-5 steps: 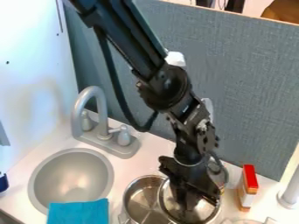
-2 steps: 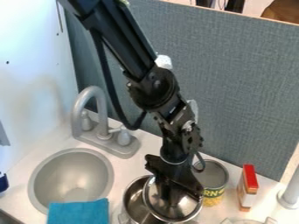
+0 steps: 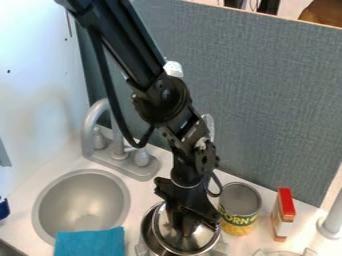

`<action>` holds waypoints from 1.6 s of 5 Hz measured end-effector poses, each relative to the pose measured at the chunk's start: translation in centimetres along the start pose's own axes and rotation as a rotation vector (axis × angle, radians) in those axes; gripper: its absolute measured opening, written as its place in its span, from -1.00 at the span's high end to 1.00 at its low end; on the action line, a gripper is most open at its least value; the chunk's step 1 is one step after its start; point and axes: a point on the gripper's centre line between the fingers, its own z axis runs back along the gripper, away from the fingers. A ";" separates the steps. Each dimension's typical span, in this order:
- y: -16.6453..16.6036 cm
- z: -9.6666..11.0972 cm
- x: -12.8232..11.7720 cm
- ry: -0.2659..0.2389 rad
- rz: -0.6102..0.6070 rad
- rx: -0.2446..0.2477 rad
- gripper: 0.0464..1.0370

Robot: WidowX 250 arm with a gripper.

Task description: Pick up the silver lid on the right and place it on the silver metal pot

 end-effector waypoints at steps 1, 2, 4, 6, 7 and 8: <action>0.4 -0.1 -0.1 -0.003 0.005 0.008 0.45; 1.0 -0.1 -0.1 -0.002 0.012 0.014 0.45; 1.9 -0.3 -0.2 0.000 0.024 0.018 0.45; 1.8 -0.6 -1.0 0.018 0.007 0.016 0.45; 1.8 -0.8 -1.4 0.022 0.013 0.018 0.45; 1.9 -0.8 -1.3 0.009 0.009 0.019 0.45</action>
